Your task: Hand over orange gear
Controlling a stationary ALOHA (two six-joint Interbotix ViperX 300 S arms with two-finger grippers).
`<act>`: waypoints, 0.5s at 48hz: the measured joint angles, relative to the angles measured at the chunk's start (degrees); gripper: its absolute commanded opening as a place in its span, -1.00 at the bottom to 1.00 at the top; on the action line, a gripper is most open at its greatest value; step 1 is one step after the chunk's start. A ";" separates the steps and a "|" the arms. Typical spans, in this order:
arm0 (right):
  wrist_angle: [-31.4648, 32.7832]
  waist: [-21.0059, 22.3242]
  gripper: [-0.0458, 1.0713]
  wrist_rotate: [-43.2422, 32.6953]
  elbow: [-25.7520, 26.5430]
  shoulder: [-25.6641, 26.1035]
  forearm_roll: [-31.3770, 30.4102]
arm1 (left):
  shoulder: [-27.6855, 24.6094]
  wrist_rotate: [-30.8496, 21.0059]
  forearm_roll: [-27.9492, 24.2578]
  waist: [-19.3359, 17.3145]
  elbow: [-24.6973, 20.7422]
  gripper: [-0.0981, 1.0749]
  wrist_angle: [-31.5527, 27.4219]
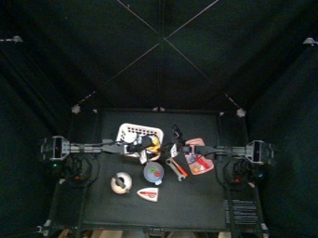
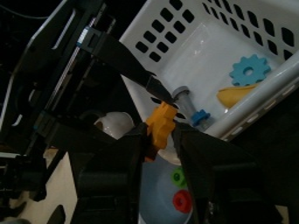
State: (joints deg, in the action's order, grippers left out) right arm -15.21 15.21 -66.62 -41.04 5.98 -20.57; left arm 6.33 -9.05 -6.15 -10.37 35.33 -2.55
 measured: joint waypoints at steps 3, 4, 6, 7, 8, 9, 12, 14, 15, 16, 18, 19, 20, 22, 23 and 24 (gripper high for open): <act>-0.09 -0.09 0.00 0.18 0.00 0.00 -0.18 | -0.09 -0.09 0.00 0.00 0.09 0.35 0.00; -0.09 -0.09 0.00 0.09 0.00 0.00 -0.09 | -0.09 -0.44 0.00 0.00 0.09 0.35 0.00; -0.09 -0.26 0.00 0.09 0.00 0.00 -0.18 | -0.09 -0.09 -0.09 0.00 0.09 0.36 0.00; 0.00 -0.35 0.00 0.18 0.00 0.00 -0.26 | -0.09 -0.26 0.00 0.00 0.09 0.37 0.00; 0.00 -0.35 0.00 0.18 0.00 -0.09 -0.26 | -0.18 -0.35 0.00 0.00 0.18 0.38 0.00; 0.00 -0.44 0.00 0.18 0.00 -0.09 -0.26 | -0.18 -0.26 0.00 0.00 0.18 0.40 0.00; 0.00 -0.44 0.00 0.18 0.00 -0.09 -0.18 | -0.26 -0.26 -0.09 -0.09 0.18 0.48 0.09; 0.00 -0.35 0.00 0.18 0.00 -0.18 -0.26 | -0.26 -0.35 0.00 0.00 0.26 0.54 0.09; -0.09 -0.44 0.00 0.09 0.00 -0.18 -0.18 | -0.35 -0.26 0.00 0.00 0.26 0.56 0.09; -0.09 -0.44 0.00 0.09 0.00 -0.09 -0.26 | -0.35 -0.35 0.00 0.00 0.26 0.59 0.09; -0.09 -0.44 0.00 0.09 0.09 -0.09 -0.26 | -0.26 -0.26 -0.09 -0.09 0.26 0.66 0.09; -0.09 -0.44 0.00 0.18 0.00 -0.09 -0.18 | -0.35 -0.35 0.00 0.00 0.18 0.68 0.09; 0.00 -0.44 0.00 0.09 0.00 -0.18 -0.26 | -0.26 -0.26 -0.09 0.00 0.26 0.70 0.09; -0.09 -0.44 0.00 0.18 0.00 -0.09 -0.35 | -0.26 -0.26 -0.09 0.00 0.26 0.74 0.18; -0.09 -0.44 0.00 0.26 0.00 -0.09 -0.35 | -0.35 -0.26 -0.09 0.00 0.26 0.75 0.18; 0.00 -0.44 0.00 0.18 0.00 -0.09 -0.35 | -0.35 -0.26 0.00 -0.09 0.26 0.75 0.35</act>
State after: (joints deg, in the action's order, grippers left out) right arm -15.21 14.77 -66.45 -41.04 5.89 -20.92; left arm 5.98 -9.32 -6.15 -10.46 35.60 -2.20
